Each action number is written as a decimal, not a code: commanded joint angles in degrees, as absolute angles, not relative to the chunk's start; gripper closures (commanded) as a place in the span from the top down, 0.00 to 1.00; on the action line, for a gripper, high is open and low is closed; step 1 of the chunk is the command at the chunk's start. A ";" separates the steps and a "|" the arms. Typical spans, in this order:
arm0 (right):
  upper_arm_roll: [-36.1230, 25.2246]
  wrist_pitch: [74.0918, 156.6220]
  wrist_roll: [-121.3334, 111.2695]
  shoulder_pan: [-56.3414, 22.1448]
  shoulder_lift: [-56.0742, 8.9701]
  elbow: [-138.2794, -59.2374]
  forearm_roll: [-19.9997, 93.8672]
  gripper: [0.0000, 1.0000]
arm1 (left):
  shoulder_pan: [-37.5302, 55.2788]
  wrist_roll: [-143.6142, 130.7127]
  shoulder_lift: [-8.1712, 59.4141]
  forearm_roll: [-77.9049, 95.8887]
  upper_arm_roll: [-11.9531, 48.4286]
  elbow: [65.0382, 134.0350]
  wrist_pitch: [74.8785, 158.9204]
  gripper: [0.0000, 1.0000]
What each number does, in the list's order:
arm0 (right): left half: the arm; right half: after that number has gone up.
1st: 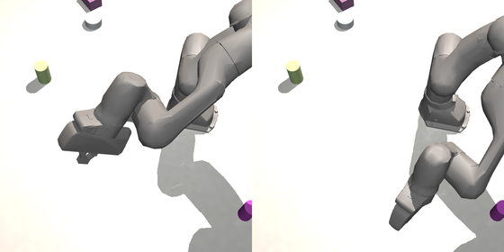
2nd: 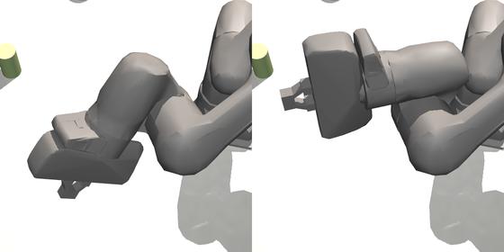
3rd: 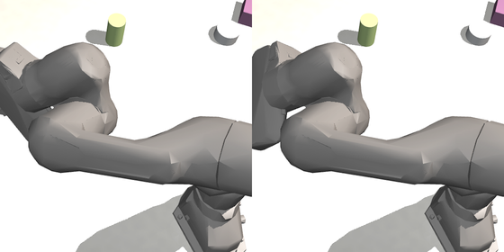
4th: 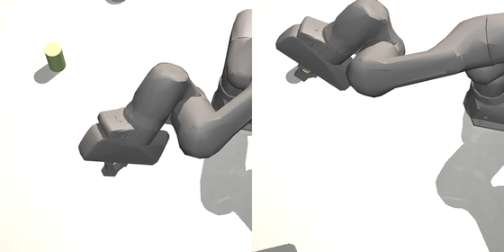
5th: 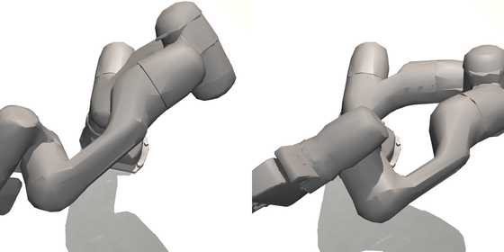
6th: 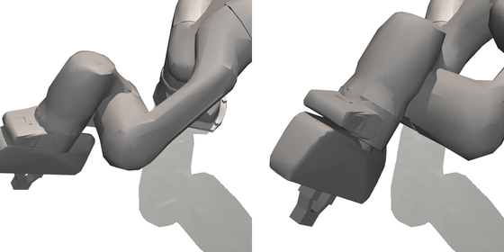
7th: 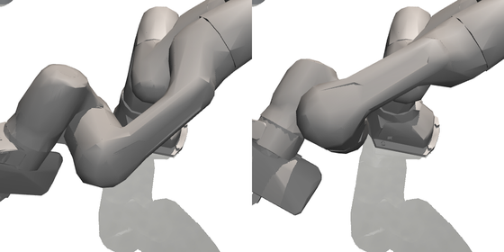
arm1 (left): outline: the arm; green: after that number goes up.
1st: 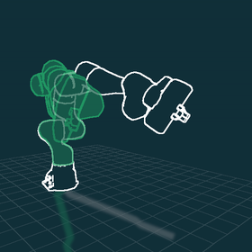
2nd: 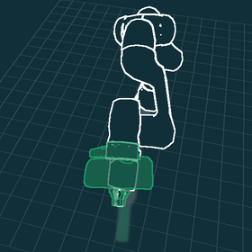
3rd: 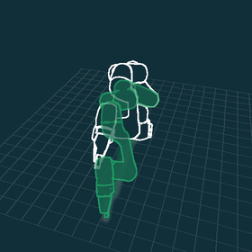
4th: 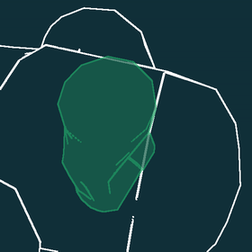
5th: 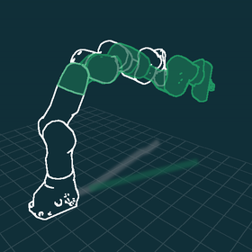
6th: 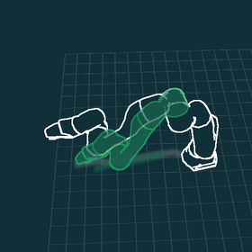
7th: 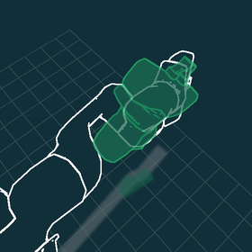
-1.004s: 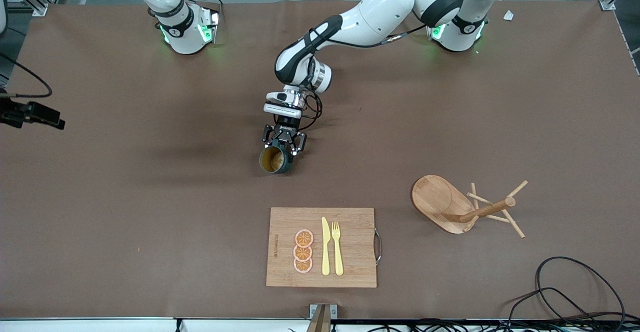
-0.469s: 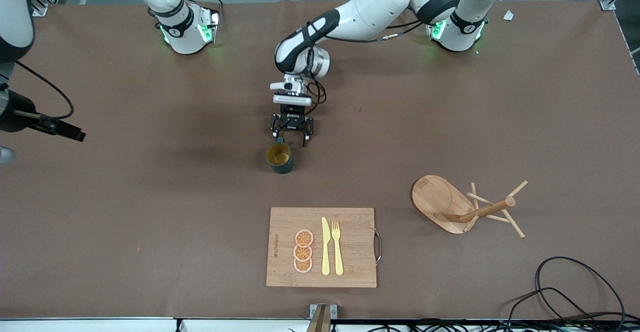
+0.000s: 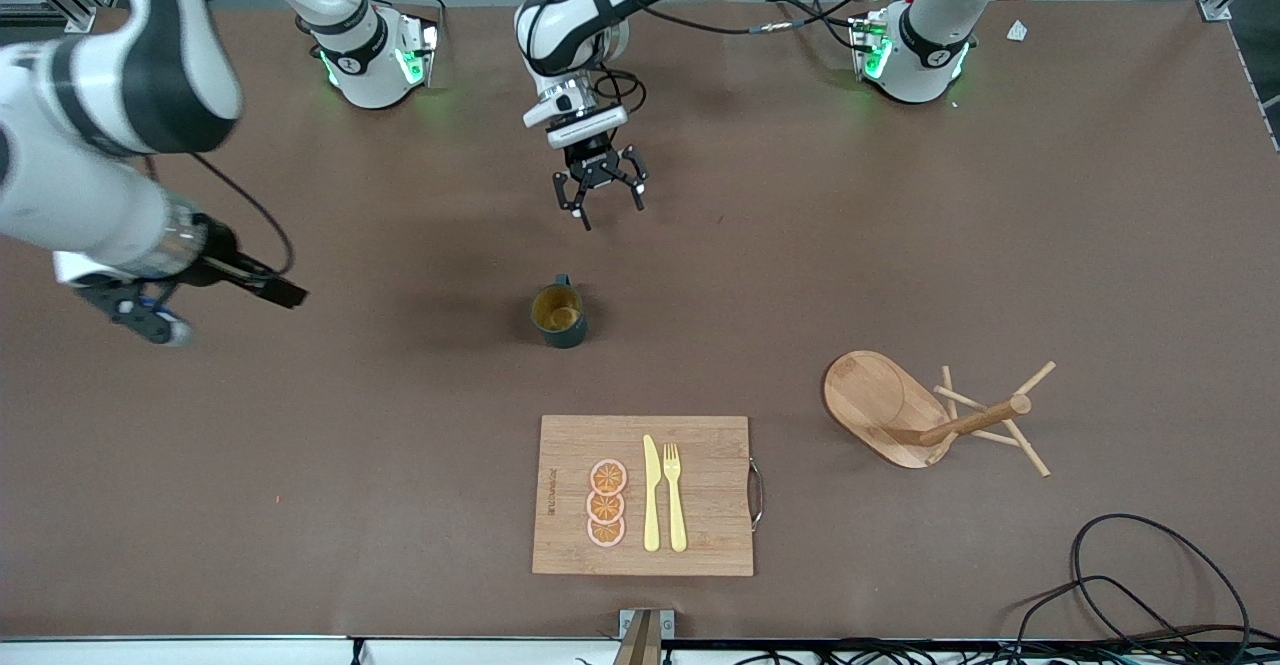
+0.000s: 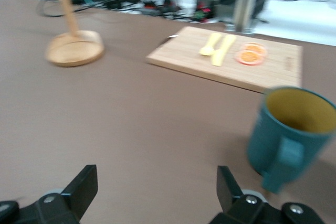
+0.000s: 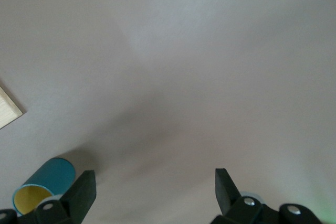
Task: Transfer cup from left to right arm and place
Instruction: 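Raise the left gripper away while the right gripper reaches the mug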
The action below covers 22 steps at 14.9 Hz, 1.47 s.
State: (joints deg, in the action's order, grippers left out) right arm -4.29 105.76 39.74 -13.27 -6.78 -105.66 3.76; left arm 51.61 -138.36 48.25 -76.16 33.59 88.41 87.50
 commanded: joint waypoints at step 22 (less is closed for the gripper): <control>-4.83 141.33 49.58 -38.41 -22.85 -116.28 6.77 0.11 | 3.10 -61.21 24.17 -33.58 34.37 73.39 87.54 1.00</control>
State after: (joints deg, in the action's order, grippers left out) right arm -4.31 141.17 49.19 -37.70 -22.74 -116.73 5.94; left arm 6.64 -67.61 25.87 -35.56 33.74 72.99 87.54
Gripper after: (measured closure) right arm 0.471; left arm 0.000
